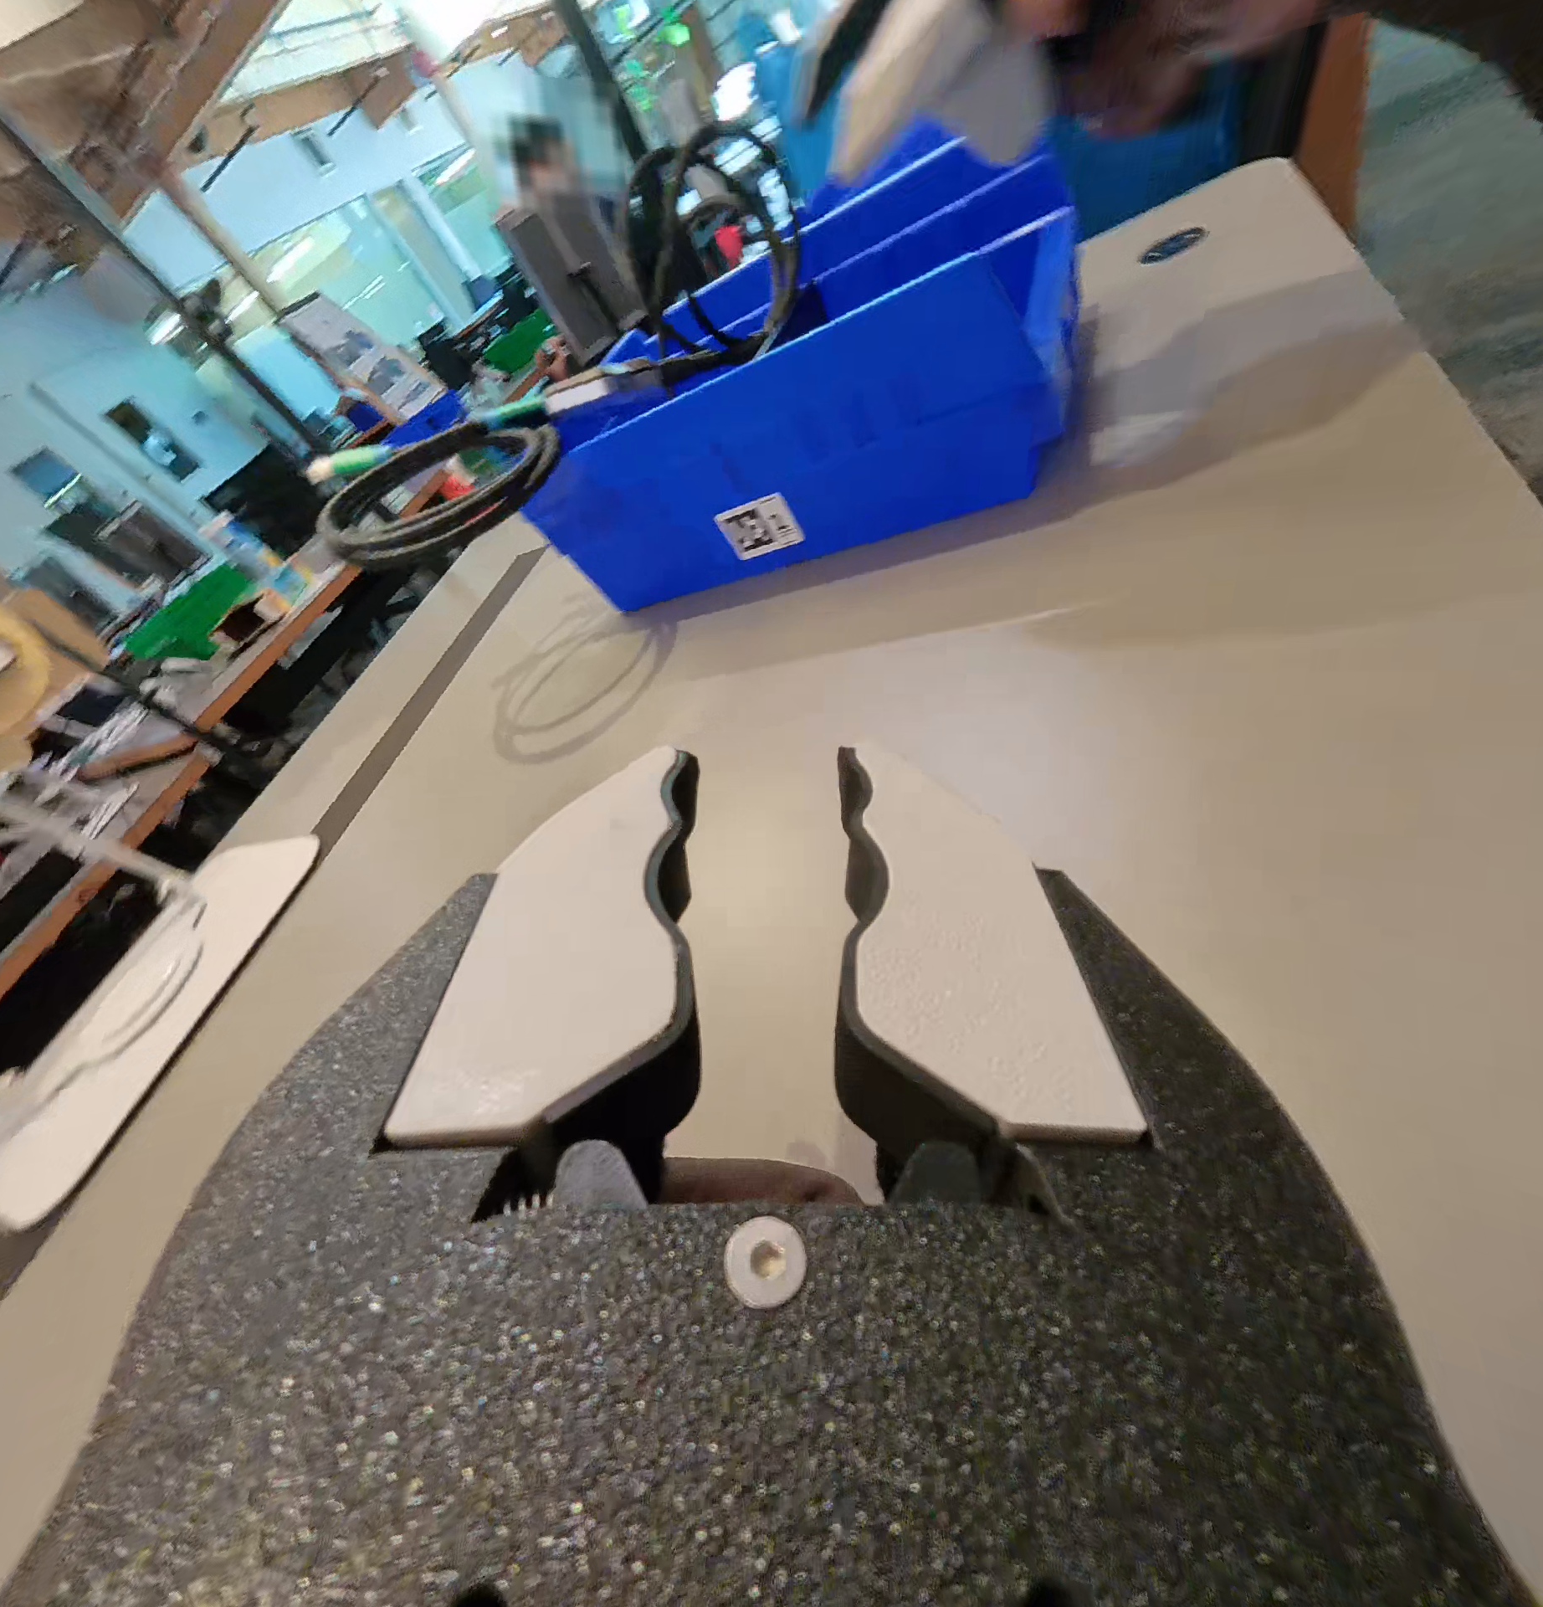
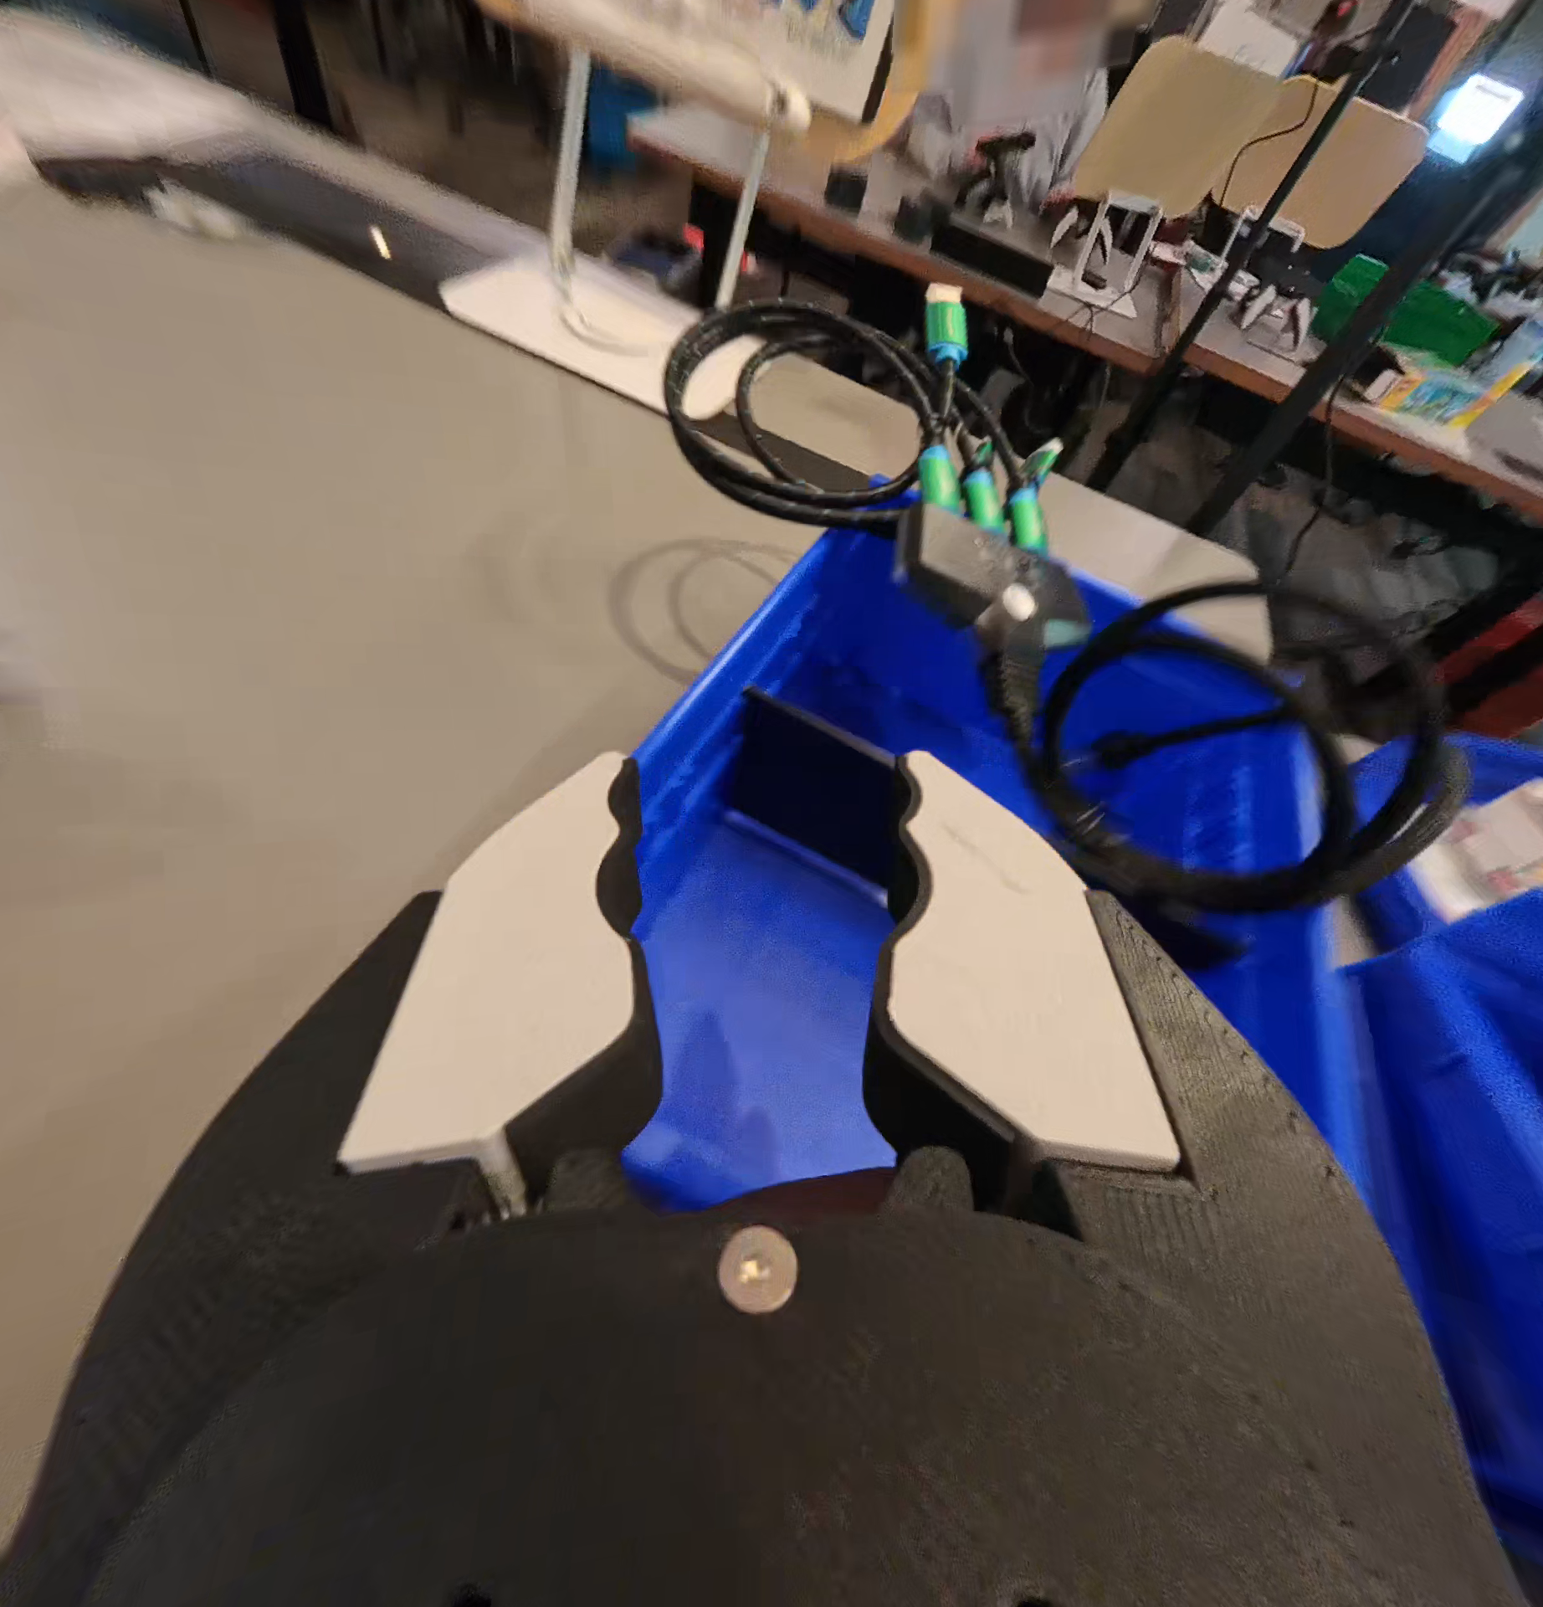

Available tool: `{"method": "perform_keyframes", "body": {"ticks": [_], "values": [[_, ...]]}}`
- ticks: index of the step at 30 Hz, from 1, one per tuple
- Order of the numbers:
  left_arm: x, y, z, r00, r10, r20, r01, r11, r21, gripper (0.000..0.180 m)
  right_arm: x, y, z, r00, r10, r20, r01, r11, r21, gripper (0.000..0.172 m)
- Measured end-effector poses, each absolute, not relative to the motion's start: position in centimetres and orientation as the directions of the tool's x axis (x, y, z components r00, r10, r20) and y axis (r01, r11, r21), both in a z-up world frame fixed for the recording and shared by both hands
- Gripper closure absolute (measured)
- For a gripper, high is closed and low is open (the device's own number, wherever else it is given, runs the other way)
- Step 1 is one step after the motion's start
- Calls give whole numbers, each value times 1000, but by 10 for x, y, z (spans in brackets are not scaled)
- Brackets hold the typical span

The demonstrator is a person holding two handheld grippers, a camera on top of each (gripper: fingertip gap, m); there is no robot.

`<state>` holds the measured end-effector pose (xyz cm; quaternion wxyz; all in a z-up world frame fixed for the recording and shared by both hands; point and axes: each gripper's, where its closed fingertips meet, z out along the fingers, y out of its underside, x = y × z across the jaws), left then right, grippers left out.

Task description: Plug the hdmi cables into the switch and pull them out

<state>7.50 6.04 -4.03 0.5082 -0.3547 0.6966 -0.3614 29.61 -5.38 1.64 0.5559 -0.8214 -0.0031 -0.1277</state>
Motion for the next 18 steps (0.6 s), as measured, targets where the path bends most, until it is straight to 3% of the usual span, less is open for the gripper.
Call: {"method": "perform_keyframes", "body": {"ticks": [4,7,10,18], "values": [[46,96,-39,16,-910,-413,-219,400,-890,142,274,-85,-21,965,-260,19,-46,-239,-970,107],[6,122,-43,217,-921,-323,-265,263,-928,140,268,-94,-44,949,-315,-3,-86,-252,-964,92],[-44,140,-33,384,-876,-293,-263,200,-944,140,259,-90,-46,953,-301,12,-69,-255,-965,89],[-234,229,17,801,-440,-406,-406,99,-909,132,251,-80,-39,925,-358,125,19,-285,-958,77]]}}
